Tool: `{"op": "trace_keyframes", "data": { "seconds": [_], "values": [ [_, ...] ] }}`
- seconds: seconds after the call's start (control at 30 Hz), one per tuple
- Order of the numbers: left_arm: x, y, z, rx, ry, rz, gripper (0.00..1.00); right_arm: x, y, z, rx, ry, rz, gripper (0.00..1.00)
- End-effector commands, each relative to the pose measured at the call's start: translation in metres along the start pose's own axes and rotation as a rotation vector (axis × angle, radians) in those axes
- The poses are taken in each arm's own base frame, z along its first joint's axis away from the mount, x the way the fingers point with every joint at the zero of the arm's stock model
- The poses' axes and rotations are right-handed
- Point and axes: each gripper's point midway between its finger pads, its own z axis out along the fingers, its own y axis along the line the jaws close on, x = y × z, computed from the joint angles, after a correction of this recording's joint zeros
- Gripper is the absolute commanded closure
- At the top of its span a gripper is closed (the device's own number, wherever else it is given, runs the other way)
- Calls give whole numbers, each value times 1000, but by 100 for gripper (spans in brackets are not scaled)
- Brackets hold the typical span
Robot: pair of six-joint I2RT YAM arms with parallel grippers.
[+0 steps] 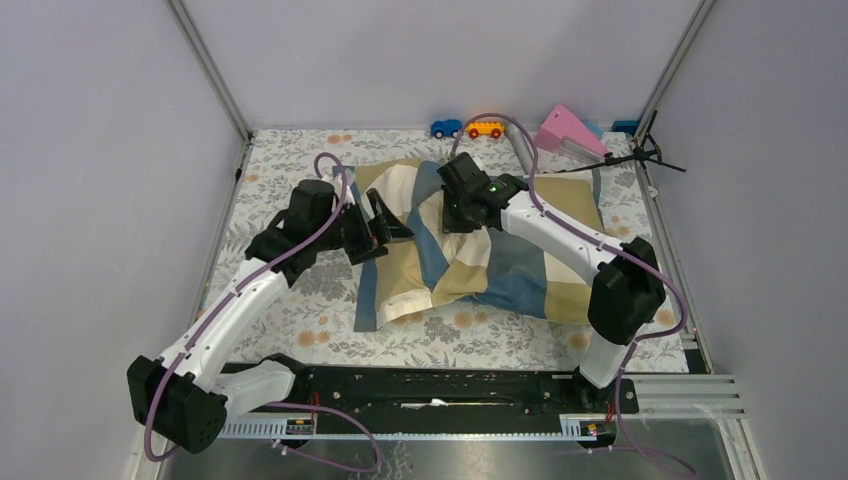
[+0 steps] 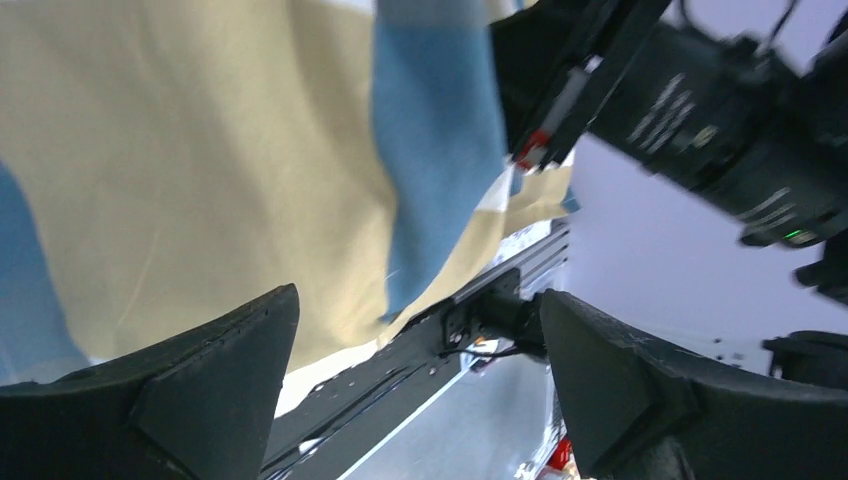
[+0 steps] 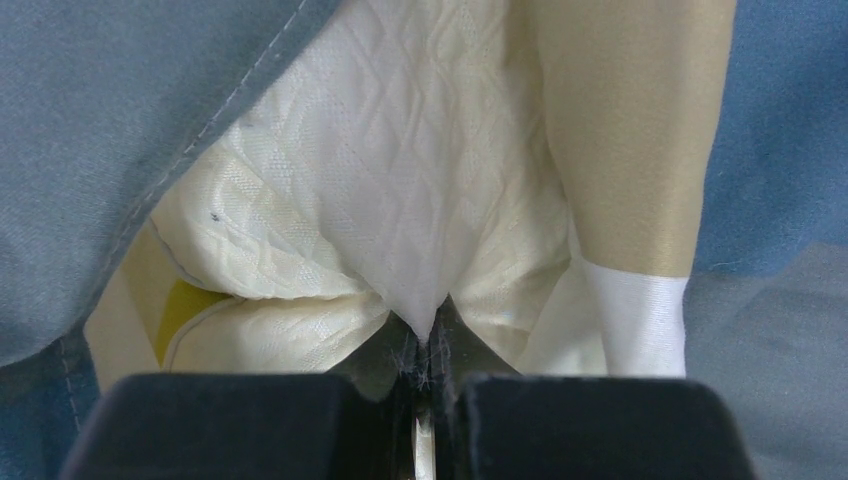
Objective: Remove the pillowcase from the pillow
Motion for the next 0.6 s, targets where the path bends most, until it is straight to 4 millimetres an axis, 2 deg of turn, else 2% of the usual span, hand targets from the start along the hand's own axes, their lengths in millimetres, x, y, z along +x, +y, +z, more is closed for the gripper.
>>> {"op": "trace_keyframes", "data": {
  "seconds": [0.0, 0.17, 0.27, 0.37, 0.43, 0.5, 0.57],
  "values": [
    [-24, -45, -1, 106, -54, -16, 1, -19, 29, -12, -82, -80, -12, 100],
    [-29, -33, 26, -150, -99, -15, 1, -16, 38, -14, -106, -77, -25, 100],
    [-27, -9, 41, -318, -79, -51, 1, -13, 41, -15, -110, -74, -30, 100],
    [-21, 13, 53, -398, -57, -78, 1, -13, 39, -18, -110, -79, -27, 100],
    [-11, 32, 55, -459, -37, -100, 3, -14, 36, -20, -99, -91, -25, 100],
    [-4, 52, 51, -522, -39, -114, 11, -17, 29, -23, -71, -113, -23, 100],
    [1, 63, 41, -543, -58, -121, 19, -24, 19, -24, -40, -133, -3, 100]
  ]
}}
